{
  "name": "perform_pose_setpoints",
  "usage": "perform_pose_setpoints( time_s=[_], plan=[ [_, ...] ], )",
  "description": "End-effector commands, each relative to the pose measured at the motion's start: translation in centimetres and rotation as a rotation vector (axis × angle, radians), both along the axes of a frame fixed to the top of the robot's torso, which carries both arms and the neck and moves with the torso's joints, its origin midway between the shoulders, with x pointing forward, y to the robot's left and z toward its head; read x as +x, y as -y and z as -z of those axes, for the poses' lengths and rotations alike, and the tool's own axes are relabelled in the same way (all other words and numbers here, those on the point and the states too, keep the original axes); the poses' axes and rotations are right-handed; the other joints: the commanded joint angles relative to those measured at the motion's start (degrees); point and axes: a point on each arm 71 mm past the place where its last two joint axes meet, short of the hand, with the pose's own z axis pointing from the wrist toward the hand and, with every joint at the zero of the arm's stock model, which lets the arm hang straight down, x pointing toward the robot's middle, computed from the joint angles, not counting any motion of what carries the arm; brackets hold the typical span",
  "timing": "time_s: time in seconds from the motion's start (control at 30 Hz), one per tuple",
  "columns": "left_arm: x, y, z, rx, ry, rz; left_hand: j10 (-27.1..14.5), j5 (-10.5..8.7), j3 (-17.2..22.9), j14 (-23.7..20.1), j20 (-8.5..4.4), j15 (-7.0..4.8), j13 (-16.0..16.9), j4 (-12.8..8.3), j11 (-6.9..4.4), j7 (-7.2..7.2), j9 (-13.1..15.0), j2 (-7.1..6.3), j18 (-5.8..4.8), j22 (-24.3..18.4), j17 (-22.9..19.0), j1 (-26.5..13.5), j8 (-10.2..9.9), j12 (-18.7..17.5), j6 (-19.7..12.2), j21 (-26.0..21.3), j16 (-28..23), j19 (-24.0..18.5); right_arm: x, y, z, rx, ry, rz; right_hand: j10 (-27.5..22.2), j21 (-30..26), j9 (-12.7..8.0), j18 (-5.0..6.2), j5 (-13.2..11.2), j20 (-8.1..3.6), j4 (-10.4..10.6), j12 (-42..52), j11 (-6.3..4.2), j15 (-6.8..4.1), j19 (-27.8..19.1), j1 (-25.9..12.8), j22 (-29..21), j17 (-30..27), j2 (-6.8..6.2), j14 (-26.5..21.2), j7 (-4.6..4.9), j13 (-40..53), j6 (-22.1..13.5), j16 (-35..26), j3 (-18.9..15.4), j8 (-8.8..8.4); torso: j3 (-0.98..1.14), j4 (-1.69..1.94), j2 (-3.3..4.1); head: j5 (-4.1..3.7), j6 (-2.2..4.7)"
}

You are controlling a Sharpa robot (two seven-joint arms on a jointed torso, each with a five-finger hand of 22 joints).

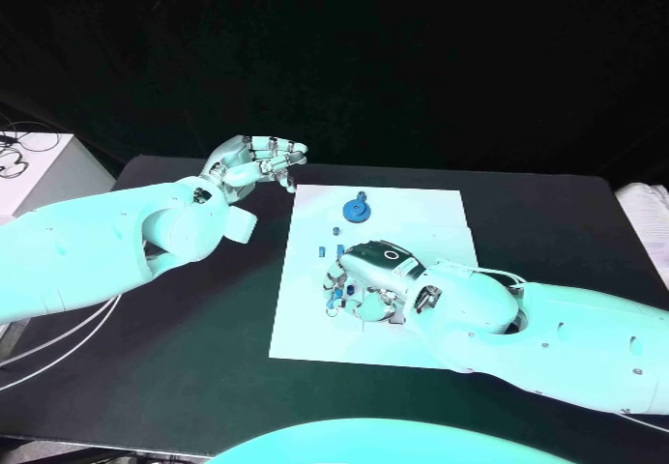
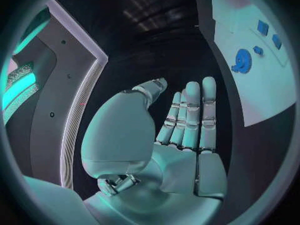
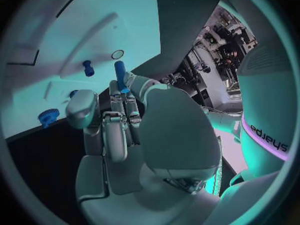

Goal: Assemble the parts on the task board

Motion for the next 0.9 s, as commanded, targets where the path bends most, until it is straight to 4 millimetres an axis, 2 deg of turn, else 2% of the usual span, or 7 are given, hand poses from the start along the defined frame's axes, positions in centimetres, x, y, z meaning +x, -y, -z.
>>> perform_pose_setpoints(
  time_s=[0.03, 0.43, 0.9],
  plan=[
    [-0.05, 0.24, -0.08, -0.011, 0.001, 0.018, -0.5, -0.05, -0.2, -0.4, -0.16, 0.04, -0.1, 0.1, 0.02, 0.38, 0.1, 0.33, 0.84, -0.1, -0.1, 0.3, 0.3, 0.4, -0.3, -0.2, -0.2, 0.4, -0.19, -0.18, 0.3, -0.033, 0.01, -0.015, 5.6, -0.2, 0.0, -0.84, 0.3, -0.15, -0.5, 0.1, -5.14, -0.33, -0.4, 0.0, 0.1, 5.7, 0.43, 3.8, 0.07, 2.2, -0.3, 0.1, 0.2, 0.15, -0.03, -0.02, 0.05, 0.15, -0.15],
    [-0.07, 0.23, -0.09, -0.011, 0.002, 0.016, -0.5, -0.05, -0.2, -0.4, -0.16, 0.04, -0.1, 0.1, 0.02, 0.38, 0.1, 0.33, 0.84, -0.1, -0.1, 0.3, 0.3, 0.4, -0.3, -0.2, -0.2, 0.4, -0.13, -0.26, 0.85, -0.056, 0.0, -0.011, 5.6, -0.2, 0.1, -0.82, 0.3, -0.14, -0.6, 0.1, -5.14, -0.32, -0.4, -0.1, 0.1, 5.7, 0.44, 3.8, 0.06, 2.3, -0.3, 0.1, 0.3, 0.18, -0.11, -0.05, -0.03, 0.43, -0.77],
    [-0.1, 0.18, -0.11, -0.011, 0.002, 0.015, -0.5, -0.05, -0.2, -0.4, -0.16, 0.04, -0.1, 0.1, 0.02, 0.38, 0.1, 0.33, 0.84, -0.1, -0.1, 0.3, 0.3, 0.4, -0.3, -0.2, -0.2, 0.4, -0.13, -0.46, 1.22, -0.085, 0.004, -0.007, 5.7, -0.2, 0.2, -0.83, 0.3, -0.13, -0.7, 0.0, -5.13, -0.31, -0.4, -0.2, 0.1, 5.7, 0.44, 3.8, 0.06, 2.3, -0.3, 0.1, 0.4, 0.19, -0.1, 0.05, 0.01, 0.6, -1.06]
  ],
)
